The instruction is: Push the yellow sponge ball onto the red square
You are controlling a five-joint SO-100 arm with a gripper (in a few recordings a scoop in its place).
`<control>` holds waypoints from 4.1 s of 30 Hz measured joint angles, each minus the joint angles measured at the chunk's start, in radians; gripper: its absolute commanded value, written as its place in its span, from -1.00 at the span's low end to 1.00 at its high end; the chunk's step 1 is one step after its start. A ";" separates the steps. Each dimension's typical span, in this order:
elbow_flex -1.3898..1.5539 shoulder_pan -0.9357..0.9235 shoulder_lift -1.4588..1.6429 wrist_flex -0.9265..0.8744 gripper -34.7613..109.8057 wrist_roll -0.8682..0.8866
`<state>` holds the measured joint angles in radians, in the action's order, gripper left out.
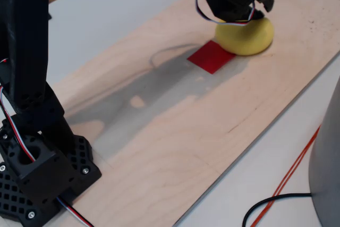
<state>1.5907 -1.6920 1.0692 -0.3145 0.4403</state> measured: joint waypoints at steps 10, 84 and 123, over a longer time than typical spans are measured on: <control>0.181 0.011 0.109 0.061 -0.52 0.012; 0.284 0.046 0.167 0.061 -0.52 -0.153; 0.264 -0.095 0.285 0.098 -0.52 -0.348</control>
<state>1.8546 -1.7871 1.3545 -0.2163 0.0920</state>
